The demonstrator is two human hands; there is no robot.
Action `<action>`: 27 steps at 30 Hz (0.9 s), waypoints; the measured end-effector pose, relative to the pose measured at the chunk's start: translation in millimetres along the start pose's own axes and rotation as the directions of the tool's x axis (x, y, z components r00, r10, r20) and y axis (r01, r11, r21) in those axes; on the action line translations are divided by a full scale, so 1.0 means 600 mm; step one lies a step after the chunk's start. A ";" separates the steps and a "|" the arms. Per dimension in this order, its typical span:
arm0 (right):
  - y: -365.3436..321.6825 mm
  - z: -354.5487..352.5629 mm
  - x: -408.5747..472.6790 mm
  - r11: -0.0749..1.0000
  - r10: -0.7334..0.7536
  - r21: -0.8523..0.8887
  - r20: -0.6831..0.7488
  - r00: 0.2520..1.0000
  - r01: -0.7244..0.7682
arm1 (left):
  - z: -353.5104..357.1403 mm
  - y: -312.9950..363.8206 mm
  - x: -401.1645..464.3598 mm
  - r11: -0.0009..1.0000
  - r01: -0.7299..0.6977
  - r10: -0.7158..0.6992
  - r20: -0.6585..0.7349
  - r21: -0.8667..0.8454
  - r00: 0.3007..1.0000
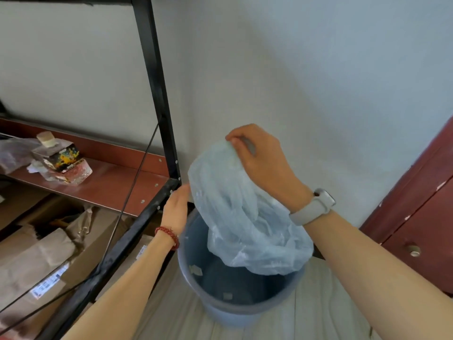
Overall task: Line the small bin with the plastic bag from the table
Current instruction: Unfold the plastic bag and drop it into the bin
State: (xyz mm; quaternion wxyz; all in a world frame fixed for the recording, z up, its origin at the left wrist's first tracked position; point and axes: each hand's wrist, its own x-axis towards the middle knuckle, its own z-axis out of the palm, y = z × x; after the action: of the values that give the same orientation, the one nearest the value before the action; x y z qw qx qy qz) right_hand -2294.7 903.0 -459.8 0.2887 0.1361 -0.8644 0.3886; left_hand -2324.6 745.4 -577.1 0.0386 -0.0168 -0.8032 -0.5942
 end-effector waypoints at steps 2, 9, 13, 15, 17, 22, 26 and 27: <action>0.003 0.002 -0.010 1.000 -0.018 0.011 -0.059 0.998 0.019 | -0.012 0.034 0.007 0.971 -0.037 0.031 -0.029 -0.236 0.999; 0.084 0.072 -0.108 0.985 0.154 0.081 0.019 0.988 -0.155 | -0.013 0.030 -0.024 0.936 -0.350 0.344 0.140 0.026 0.929; 0.098 0.102 -0.153 0.955 0.245 0.115 0.208 0.947 -0.272 | -0.014 -0.022 -0.034 0.914 -0.337 0.325 0.089 0.227 0.942; 0.097 0.112 -0.161 0.959 0.228 0.106 0.268 0.936 -0.264 | -0.026 -0.028 -0.037 0.903 -0.336 0.350 -0.005 0.267 0.937; 0.090 0.110 -0.156 0.951 0.233 0.135 0.285 0.930 -0.279 | -0.040 -0.018 -0.041 0.907 -0.332 0.364 -0.088 0.260 0.927; 0.082 0.062 -0.130 0.942 0.212 0.227 0.167 0.963 -0.247 | -0.054 -0.001 -0.037 0.907 -0.342 0.396 -0.221 0.247 0.891; 0.117 0.024 -0.126 0.908 0.417 -0.194 0.358 0.835 -0.370 | -0.038 -0.039 -0.001 0.906 -0.008 0.022 -0.028 0.423 0.999; 0.129 0.018 -0.130 0.865 0.499 -0.287 0.399 0.770 -0.411 | -0.034 -0.050 0.006 0.883 0.066 -0.080 0.009 0.465 0.997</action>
State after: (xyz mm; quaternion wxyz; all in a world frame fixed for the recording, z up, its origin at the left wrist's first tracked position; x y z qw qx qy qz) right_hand -2272.5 947.1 -558.8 -0.0163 -0.0172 -0.9464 0.3221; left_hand -2329.8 716.8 -599.0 0.0079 0.0148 -0.9224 -0.3858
